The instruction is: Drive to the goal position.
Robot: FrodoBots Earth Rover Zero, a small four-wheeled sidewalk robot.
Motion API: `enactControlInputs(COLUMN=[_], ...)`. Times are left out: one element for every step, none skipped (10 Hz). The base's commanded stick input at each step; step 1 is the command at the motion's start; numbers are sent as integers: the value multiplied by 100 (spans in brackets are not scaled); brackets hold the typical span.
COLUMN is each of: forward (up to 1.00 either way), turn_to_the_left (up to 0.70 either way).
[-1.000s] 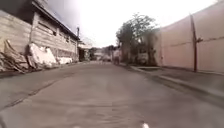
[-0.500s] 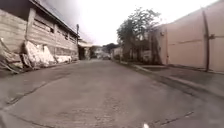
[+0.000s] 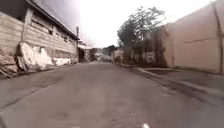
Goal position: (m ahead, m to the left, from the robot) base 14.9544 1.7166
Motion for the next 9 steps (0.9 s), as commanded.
enactControlInputs(forward=[100, 100, 100, 100, 100, 100, 100, 100, 100], turn_to_the_left=[0, 0, 0, 0, 0, 0, 0, 0, 0])
